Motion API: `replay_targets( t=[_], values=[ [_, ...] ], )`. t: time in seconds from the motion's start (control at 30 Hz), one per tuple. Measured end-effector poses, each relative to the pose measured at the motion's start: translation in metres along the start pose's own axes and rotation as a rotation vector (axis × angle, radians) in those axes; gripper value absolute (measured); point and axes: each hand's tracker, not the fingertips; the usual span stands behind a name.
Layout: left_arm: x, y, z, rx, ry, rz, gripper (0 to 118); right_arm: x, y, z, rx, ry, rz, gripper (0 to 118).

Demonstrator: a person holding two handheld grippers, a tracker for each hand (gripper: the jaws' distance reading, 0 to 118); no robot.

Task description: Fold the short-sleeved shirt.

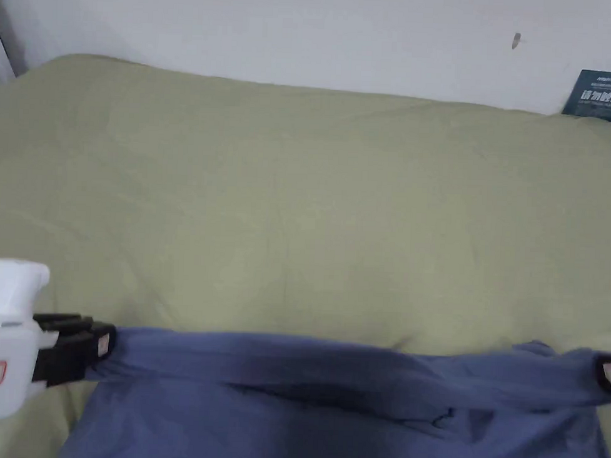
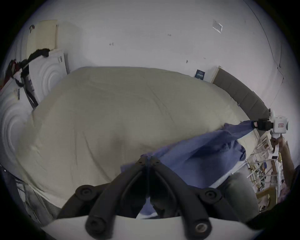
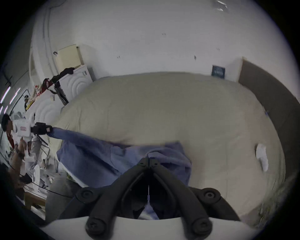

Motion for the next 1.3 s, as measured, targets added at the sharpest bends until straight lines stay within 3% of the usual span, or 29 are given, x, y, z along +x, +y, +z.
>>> replay_targets(
  t=[0.13,0.23,0.37,0.6,0.67,0.73,0.77,0.8,0.87,0.9,0.93,0.97,1.07,1.13,1.2,1.23,1.3],
  values=[
    [0.005,-0.043,0.001,-0.072,-0.009,-0.017,1,0.005,-0.042,0.004,-0.08,-0.002,-0.094,1],
    [-0.001,-0.063,-0.002,-0.105,0.003,-0.004,1,0.01,-0.066,0.001,-0.128,-0.043,-0.11,1],
    [-0.012,-0.083,-0.003,-0.13,-0.002,0.039,1,0.022,-0.088,0.001,-0.179,-0.082,-0.232,1],
    [-0.032,-0.099,-0.026,-0.144,-0.012,0.098,3,0.025,-0.1,-0.016,-0.212,-0.104,-0.23,1],
    [-0.032,-0.103,-0.035,-0.16,0.0,0.096,17,0.026,-0.1,-0.024,-0.26,-0.148,-0.221,3],
    [-0.032,-0.104,-0.037,-0.184,0.012,0.109,21,0.026,-0.097,-0.024,-0.297,-0.15,-0.26,6],
    [-0.03,-0.105,-0.031,-0.19,0.017,0.14,25,0.021,-0.093,-0.014,-0.263,-0.19,-0.306,8],
    [-0.029,-0.103,-0.019,-0.178,0.017,0.158,35,0.016,-0.088,0.001,-0.191,-0.162,-0.317,12],
    [-0.024,-0.091,0.005,-0.125,0.042,0.169,40,0.003,-0.073,0.027,-0.107,-0.184,-0.307,14],
    [-0.013,-0.08,0.023,-0.085,0.074,0.138,51,-0.004,-0.063,0.041,-0.055,-0.2,-0.285,23],
    [-0.004,-0.068,0.036,-0.037,0.077,0.101,65,-0.01,-0.054,0.052,-0.019,-0.194,-0.265,46],
    [0.007,-0.054,0.047,0.004,0.078,0.075,68,-0.02,-0.044,0.061,0.015,-0.2,-0.242,72],
    [0.052,-0.017,0.065,0.097,0.079,0.035,69,-0.056,-0.02,0.075,0.139,-0.238,-0.141,73],
    [0.083,-0.003,0.064,0.165,0.055,-0.012,69,-0.079,-0.014,0.074,0.208,-0.215,-0.08,73],
    [0.125,0.004,0.058,0.202,0.087,-0.047,67,-0.101,-0.014,0.064,0.228,-0.224,-0.074,70],
    [0.141,0.005,0.054,0.201,0.103,-0.048,61,-0.11,-0.017,0.062,0.244,-0.214,-0.073,64],
    [0.169,-0.003,0.04,0.223,0.098,-0.055,12,-0.13,-0.025,0.055,0.273,-0.186,-0.062,26]
  ],
)
